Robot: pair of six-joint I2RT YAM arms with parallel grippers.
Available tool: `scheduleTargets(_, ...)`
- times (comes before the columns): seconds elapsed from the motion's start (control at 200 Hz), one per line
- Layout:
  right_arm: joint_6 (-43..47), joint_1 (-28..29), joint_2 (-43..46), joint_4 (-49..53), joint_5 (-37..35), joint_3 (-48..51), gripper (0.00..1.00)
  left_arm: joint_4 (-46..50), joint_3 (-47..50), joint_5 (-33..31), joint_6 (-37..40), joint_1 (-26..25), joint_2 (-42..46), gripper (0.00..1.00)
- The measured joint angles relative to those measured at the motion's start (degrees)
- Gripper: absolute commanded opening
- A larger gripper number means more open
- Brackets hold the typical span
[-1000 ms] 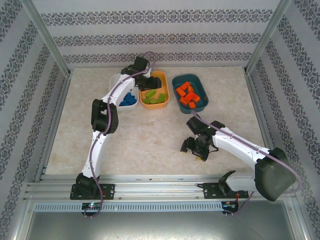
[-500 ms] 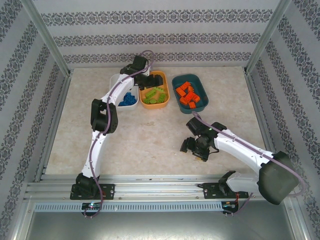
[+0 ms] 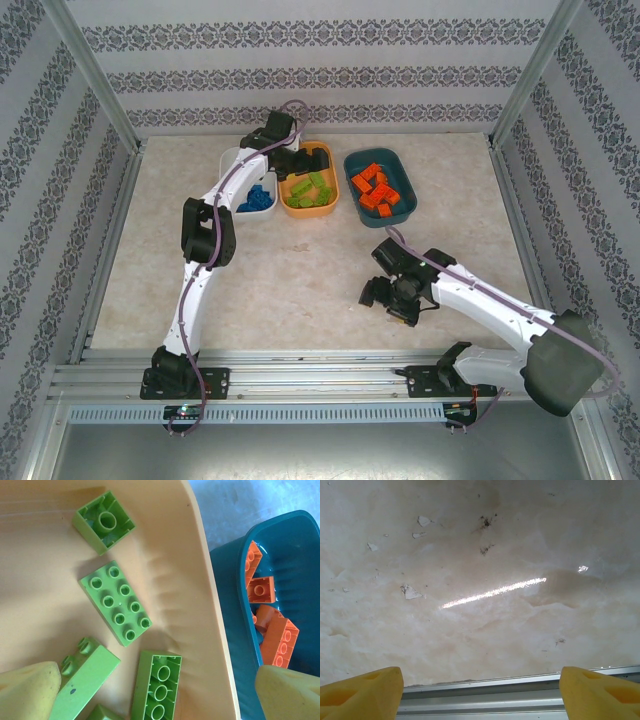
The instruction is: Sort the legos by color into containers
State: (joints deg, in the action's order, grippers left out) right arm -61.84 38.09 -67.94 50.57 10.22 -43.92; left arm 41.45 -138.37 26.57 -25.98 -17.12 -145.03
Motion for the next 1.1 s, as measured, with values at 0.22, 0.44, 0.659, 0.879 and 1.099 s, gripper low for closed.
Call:
scheduleTargets(0.22,-1.4,1.1,2.1,-0.1,-0.8,0.9,0.84,0.1,0.0,-0.3,0.9,0.0,1.6,1.00)
scheduleTargets(0.44,-2.1,1.9,4.0,-0.6,-1.4,2.1,0.86,1.4,0.9,-2.3,3.9,-0.3,8.3,1.00)
scheduleTargets(0.659,-2.4,3.0,4.3,-2.7,-2.0,2.2,0.97,2.9,6.8,-5.2,8.2,-1.7,18.1,1.00)
scheduleTargets(0.879,-0.1,3.0,1.8,-6.1,-3.6,0.8,0.98,5.9,19.0,-7.3,10.8,-3.0,30.1,1.00)
scheduleTargets(1.099,8.0,2.8,-5.0,-9.0,-5.3,-7.7,0.98,8.3,34.7,-9.6,10.5,-3.0,46.6,1.00)
